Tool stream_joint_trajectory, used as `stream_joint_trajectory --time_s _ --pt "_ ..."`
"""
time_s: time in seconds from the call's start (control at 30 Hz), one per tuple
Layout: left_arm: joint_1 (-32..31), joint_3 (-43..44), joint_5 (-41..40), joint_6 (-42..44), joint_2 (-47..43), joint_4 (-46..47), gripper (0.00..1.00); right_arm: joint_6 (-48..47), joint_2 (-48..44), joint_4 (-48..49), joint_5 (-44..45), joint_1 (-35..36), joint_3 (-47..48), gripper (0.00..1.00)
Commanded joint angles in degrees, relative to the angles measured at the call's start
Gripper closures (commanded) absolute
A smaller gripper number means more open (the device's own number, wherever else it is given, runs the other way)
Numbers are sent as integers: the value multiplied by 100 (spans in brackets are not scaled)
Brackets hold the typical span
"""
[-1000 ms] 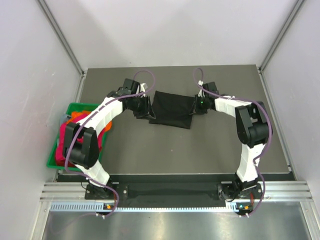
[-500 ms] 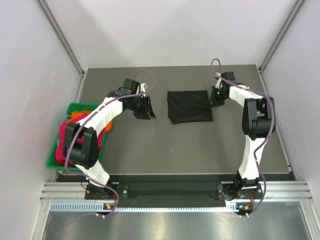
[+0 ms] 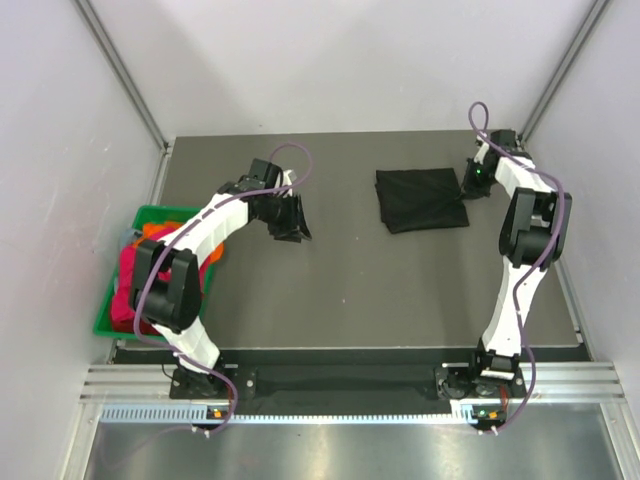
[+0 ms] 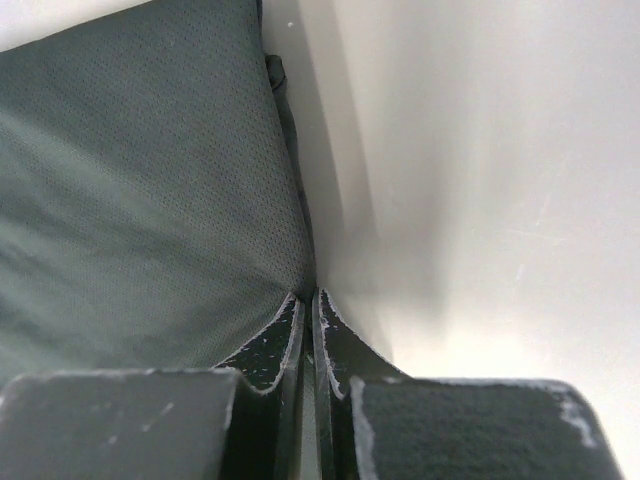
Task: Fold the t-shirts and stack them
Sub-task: Neatly place the folded tshirt to the corner
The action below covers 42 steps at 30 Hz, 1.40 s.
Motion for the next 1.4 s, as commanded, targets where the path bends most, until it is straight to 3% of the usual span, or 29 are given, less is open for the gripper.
stream_joint_trajectory --time_s 0.0,0.27,0.9,1.23,1.37 --pt "-1 122 112 52 0 37 60 -235 146 -101 184 -176 332 100" --pt "-1 87 130 43 -17 54 60 -165 243 -110 377 -625 490 100" --pt "-1 78 -11 131 -88 10 60 -33 1306 -250 667 -1223 2589 100" --pt "-1 96 -28 122 -18 19 60 -33 1421 13 791 -1346 2933 100" --pt "-1 78 -11 96 -79 28 60 -24 1122 5 782 -1302 2934 77"
